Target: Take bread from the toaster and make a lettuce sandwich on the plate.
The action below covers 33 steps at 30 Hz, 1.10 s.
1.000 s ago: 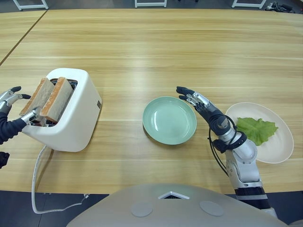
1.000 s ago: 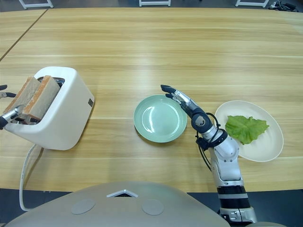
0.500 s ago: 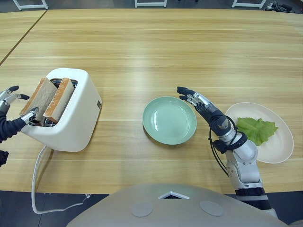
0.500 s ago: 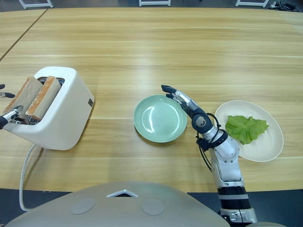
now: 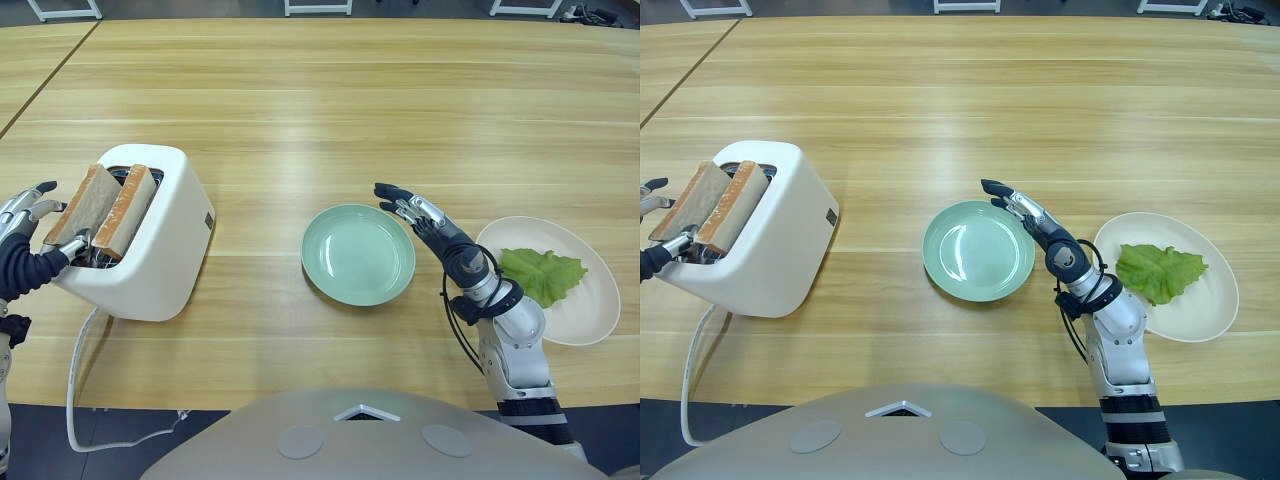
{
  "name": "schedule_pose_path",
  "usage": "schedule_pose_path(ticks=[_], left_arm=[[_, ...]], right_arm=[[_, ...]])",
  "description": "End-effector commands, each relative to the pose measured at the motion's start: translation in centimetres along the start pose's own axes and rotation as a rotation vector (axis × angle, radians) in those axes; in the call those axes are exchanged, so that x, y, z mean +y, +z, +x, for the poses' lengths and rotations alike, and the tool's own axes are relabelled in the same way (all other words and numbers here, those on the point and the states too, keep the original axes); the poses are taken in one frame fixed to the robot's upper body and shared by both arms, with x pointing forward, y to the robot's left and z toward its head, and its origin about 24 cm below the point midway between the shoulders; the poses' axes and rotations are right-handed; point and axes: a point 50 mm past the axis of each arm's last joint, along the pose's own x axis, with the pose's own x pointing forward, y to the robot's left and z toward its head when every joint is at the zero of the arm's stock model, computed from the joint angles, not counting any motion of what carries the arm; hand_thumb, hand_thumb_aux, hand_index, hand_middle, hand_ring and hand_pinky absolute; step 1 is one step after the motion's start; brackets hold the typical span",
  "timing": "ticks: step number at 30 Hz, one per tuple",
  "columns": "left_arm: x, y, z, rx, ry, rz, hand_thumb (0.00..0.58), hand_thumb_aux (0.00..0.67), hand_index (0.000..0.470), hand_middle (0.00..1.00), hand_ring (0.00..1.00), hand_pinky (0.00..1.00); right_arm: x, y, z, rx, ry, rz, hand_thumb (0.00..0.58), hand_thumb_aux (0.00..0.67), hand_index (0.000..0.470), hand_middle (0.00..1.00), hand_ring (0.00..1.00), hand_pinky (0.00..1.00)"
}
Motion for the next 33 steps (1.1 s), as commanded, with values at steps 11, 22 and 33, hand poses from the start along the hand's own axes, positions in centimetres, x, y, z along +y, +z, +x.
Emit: schedule_pose_path(ticks=[11,22,33], left_arm=[[-0.2,0.8,0.1,-0.048,0.017,-0.042,0.58,0.67,0.47,0.0,0.0,0.0],[5.7,3.3,0.1,-0.264,0.394,-0.103,0.58,0.67,0.47,0.0,0.0,0.0],[4.3,10.4,2.0,-0.617,0.436,-0.267,0.58,0.67,0.47,0.0,0.0,0.0]], right_arm=[[0.0,0.1,-0.1,0.008,0.01,-0.013,0.0,0.0,0.0,0.0,0.0,0.0],[0.1,0.0,0.1,0.01,0.006,-0.018,0.0,0.0,0.0,0.0,0.0,0.0],[-0.7,-0.8,0.6,0.021,-0.047,-0.016,0.0,0.0,0.0,0.0,0.0,0.0]])
